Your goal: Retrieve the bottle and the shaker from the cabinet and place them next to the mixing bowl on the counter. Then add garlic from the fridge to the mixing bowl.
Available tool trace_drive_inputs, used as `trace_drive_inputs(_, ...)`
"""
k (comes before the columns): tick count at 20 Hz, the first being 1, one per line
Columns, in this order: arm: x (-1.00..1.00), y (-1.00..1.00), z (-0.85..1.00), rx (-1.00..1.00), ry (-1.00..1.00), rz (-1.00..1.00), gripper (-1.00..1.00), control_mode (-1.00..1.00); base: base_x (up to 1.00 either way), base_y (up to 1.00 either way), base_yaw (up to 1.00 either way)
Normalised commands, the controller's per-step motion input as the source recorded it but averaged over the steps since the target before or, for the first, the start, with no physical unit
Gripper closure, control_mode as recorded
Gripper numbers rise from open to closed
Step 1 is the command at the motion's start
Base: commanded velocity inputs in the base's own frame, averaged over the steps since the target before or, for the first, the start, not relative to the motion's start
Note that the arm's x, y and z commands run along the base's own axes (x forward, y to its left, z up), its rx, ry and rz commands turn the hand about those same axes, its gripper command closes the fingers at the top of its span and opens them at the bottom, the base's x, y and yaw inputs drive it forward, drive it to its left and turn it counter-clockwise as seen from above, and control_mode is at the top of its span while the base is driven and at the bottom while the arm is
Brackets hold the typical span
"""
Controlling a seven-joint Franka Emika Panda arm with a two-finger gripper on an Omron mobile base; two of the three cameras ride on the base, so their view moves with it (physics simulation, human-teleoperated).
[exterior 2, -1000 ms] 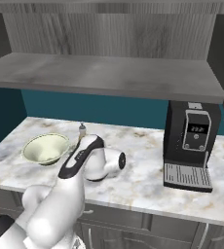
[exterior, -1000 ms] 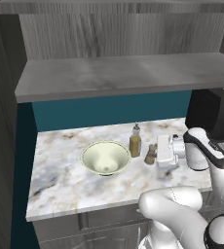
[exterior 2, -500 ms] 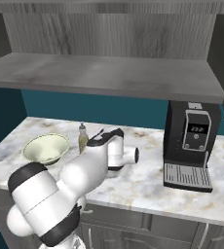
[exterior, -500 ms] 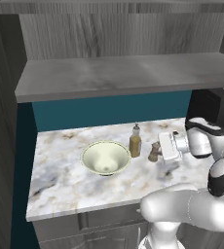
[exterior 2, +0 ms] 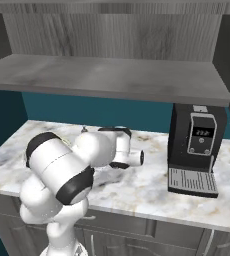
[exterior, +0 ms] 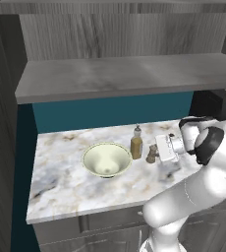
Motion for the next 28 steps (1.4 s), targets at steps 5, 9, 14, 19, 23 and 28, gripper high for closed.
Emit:
trace_drive_inputs(5, 0.22, 0.08, -0.34, 0.0, 0.0, 0.0, 1.0, -1.0, 0.0, 0.0, 0.0)
trace_drive_inputs(9, 0.28, 0.0, -0.05, 0.0, 0.0, 0.0, 1.0, -1.0, 0.0, 0.0, 0.0)
trace_drive_inputs(14, 0.23, 0.0, 0.0, 0.0, 0.0, 0.0, 1.0, -1.0, 0.0, 0.0, 0.0)
trace_drive_inputs(19, 0.0, 0.0, -0.11, -0.05, 0.0, 0.0, 1.0, -1.0, 0.0, 0.0, 0.0)
trace_drive_inputs(23, 0.01, 0.0, -0.27, -0.07, -0.01, 0.0, 1.0, -1.0, 0.0, 0.0, 0.0)
trace_drive_inputs(28, 0.03, 0.02, -0.07, -0.02, 0.0, 0.0, 1.0, -1.0, 0.0, 0.0, 0.0)
